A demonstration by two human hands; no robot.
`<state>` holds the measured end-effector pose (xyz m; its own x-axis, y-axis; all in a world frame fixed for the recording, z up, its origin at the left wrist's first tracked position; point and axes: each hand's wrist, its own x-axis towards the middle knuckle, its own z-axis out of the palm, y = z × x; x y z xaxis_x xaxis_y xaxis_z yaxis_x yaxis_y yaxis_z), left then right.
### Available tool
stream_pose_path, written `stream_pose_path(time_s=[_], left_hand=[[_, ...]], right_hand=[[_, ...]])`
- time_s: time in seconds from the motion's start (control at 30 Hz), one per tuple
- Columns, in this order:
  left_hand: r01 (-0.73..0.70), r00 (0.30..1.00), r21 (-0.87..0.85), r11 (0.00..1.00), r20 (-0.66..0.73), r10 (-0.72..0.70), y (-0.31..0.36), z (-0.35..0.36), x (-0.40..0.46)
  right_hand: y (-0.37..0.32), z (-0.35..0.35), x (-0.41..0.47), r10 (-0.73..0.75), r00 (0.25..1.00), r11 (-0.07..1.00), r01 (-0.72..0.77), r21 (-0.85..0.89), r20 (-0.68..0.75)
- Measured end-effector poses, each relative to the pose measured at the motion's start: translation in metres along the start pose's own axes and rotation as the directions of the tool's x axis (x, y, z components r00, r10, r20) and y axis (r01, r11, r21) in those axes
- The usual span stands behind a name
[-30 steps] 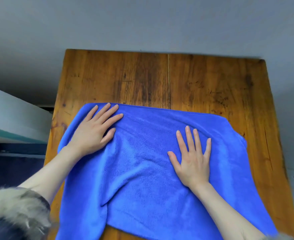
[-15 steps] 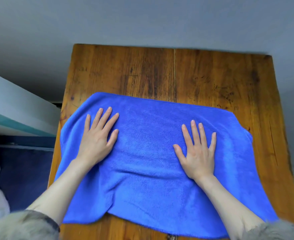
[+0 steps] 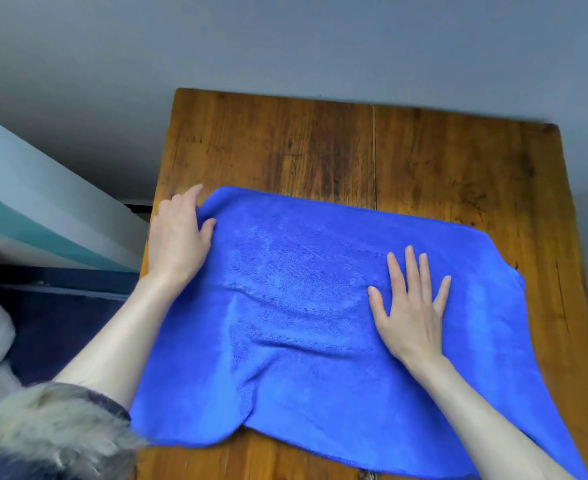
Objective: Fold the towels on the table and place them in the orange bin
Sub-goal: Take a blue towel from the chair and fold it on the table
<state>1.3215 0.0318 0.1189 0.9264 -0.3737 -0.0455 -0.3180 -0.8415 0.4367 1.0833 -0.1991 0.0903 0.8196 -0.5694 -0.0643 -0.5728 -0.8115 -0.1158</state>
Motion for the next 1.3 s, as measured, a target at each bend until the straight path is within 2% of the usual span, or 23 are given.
stream_pose_path(time_s=[0.07, 0.17, 0.27, 0.33, 0.4, 0.5, 0.63, 0.7, 0.77, 0.87, 0.97, 1.03, 1.13, 1.3], left_hand=[[-0.008, 1.000, -0.031, 0.999, 0.012, 0.009, -0.001, -0.003, 0.004], [-0.025, 0.998, -0.105, 0.994, 0.047, 0.030, -0.003, -0.007, 0.008], [0.019, 0.996, -0.218, 0.976, 0.091, 0.001, -0.005, -0.013, 0.010], [0.073, 0.985, -0.305, 0.950, 0.174, -0.020, -0.004, -0.017, 0.012], [0.042, 0.969, -0.338, 0.940, 0.244, 0.044, -0.003, -0.020, 0.013], [0.071, 0.943, -0.435, 0.898, 0.322, 0.082, -0.002, -0.023, 0.015], [0.193, 0.917, -0.621, 0.760, 0.389, 0.085, -0.008, -0.034, 0.022], [0.199, 0.922, -0.644, 0.739, 0.379, 0.082, -0.015, -0.042, 0.028], [0.122, 0.952, -0.569, 0.813, 0.298, 0.066, -0.025, -0.049, 0.034], [-0.009, 0.994, -0.346, 0.938, 0.099, 0.046, -0.029, -0.058, 0.046], [-0.142, 0.990, -0.207, 0.968, -0.049, 0.134, -0.024, -0.057, 0.046], [-0.181, 0.982, -0.097, 0.979, -0.079, 0.173, -0.022, -0.045, 0.034], [-0.181, 0.981, 0.003, 0.984, -0.066, 0.180, -0.021, -0.020, -0.007], [-0.238, 0.954, 0.063, 0.969, 0.203, 0.221, -0.035, 0.013, -0.046]], right_hand=[[-0.025, -0.006, 0.003, -0.021, 0.998, 0.998, 0.024, 0.055, -0.051], [-0.079, -0.010, 0.013, -0.221, 0.969, 0.972, 0.228, 0.054, -0.107], [-0.135, -0.001, 0.028, -0.333, 0.942, 0.941, 0.335, 0.041, -0.049], [-0.156, 0.008, 0.036, -0.317, 0.948, 0.948, 0.317, 0.018, 0.016], [-0.161, 0.017, 0.039, -0.287, 0.956, 0.957, 0.288, -0.014, 0.060], [-0.159, 0.023, 0.037, -0.286, 0.956, 0.956, 0.289, -0.053, 0.060], [-0.159, 0.022, 0.037, -0.292, 0.955, 0.953, 0.295, -0.063, 0.061], [-0.159, 0.022, 0.038, -0.290, 0.955, 0.954, 0.294, -0.062, 0.067], [-0.159, 0.021, 0.037, -0.286, 0.956, 0.955, 0.290, -0.057, 0.071], [-0.160, 0.020, 0.037, -0.286, 0.955, 0.956, 0.290, -0.051, 0.076], [-0.159, 0.020, 0.037, -0.291, 0.953, 0.954, 0.296, -0.054, 0.082], [-0.159, 0.020, 0.037, -0.290, 0.953, 0.954, 0.295, -0.056, 0.085], [-0.159, 0.020, 0.036, -0.290, 0.953, 0.953, 0.296, -0.061, 0.088], [-0.159, 0.020, 0.036, -0.295, 0.952, 0.950, 0.302, -0.075, 0.085]])
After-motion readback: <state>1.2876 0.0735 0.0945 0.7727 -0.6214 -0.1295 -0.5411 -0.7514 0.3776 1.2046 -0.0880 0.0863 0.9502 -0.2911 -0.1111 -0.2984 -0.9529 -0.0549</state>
